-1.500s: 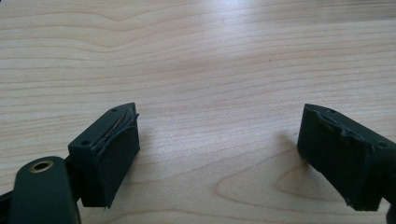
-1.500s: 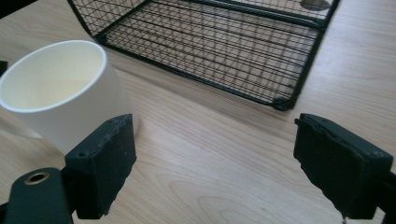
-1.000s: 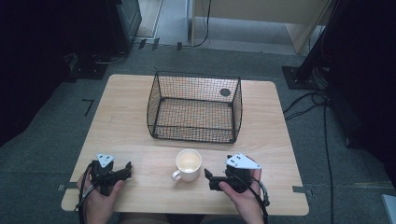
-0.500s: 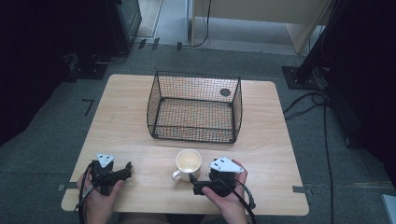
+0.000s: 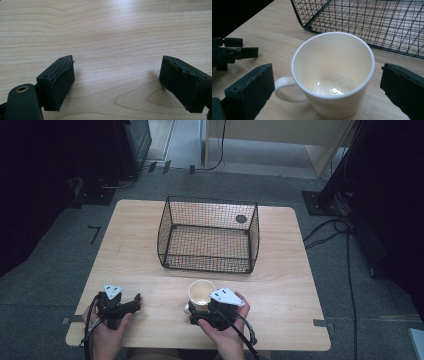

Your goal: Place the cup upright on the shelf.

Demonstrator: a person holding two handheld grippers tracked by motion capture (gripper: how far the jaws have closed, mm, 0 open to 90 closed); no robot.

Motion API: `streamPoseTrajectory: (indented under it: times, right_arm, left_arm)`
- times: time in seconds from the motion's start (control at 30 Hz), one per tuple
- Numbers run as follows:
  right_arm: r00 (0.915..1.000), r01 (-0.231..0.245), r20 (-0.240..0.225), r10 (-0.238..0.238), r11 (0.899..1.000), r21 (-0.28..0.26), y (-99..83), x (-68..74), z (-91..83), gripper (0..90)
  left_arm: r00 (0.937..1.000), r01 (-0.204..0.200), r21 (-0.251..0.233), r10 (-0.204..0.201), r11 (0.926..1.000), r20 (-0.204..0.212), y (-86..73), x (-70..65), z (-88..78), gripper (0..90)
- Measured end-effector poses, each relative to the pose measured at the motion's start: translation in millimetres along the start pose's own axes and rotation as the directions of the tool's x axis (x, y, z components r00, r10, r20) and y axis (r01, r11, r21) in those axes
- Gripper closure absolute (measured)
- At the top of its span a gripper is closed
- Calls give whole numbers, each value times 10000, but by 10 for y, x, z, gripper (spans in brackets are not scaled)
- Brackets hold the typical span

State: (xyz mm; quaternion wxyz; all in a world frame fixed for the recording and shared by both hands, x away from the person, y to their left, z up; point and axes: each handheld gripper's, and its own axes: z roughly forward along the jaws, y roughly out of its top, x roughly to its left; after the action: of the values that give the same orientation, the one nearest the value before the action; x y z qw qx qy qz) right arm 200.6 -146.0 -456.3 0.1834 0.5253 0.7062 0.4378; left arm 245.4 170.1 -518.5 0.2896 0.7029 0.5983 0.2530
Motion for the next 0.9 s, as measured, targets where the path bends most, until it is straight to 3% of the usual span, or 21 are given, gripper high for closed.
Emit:
streamPoseTrajectory:
  times: [0.03, 0.07, 0.1, 0.13, 0.2, 0.3, 0.37, 0.4, 0.43, 0.53, 0.9]
  right_arm:
    - [10000, 0, 0, 0, 10000, 0, 0, 0, 0, 0]
    - [9980, -209, 593, 215, 9997, -107, 13, 39, 32, 0]
    - [9980, -209, 593, 215, 9997, -107, 13, 39, 32, 0]
    - [9924, -494, 1122, 507, 9987, -139, 20, 72, 65, 0]
    - [9896, -595, 1302, 608, 9981, -137, 17, 110, 95, 0]
    - [9911, -562, 1196, 582, 9982, -199, 13, 147, 114, 0]
    - [9898, -210, 1409, 213, 9998, -36, 5, 205, 163, 0]
    - [9898, -210, 1409, 213, 9998, -36, 5, 205, 163, 0]
    - [9840, -229, 1770, 217, 9997, 48, -7, 210, 187, 0]
    - [9812, -239, 1920, 204, 9996, 157, -22, 204, 198, 0]
    - [9805, 557, 1853, -646, 9970, 530, -80, 194, 156, 0]
  left_arm:
    - [10000, 0, 0, 0, 10000, 0, 0, 0, 0, 132]
    - [10000, 10, 0, -10, 10000, -4, 0, -1, 0, 132]
    - [10000, 10, 0, -10, 10000, -4, 0, -1, 0, 132]
    - [10000, 1, 0, -1, 10000, -1, 0, 0, 0, 132]
    - [10000, -1, 1, 1, 10000, 0, 0, 0, 0, 132]
    - [10000, 0, 1, 0, 10000, 1, 0, 0, 0, 131]
    - [10000, 0, 3, 0, 10000, -1, 0, 0, 0, 132]
    - [10000, 0, 3, 0, 10000, -1, 0, 0, 0, 132]
    - [10000, 10, 2, -10, 10000, 0, 0, -1, 0, 131]
    - [10000, -2, 2, 2, 10000, -2, 0, 0, 0, 132]
    - [10000, 6, 3, -6, 10000, -1, 2, -1, 1, 132]
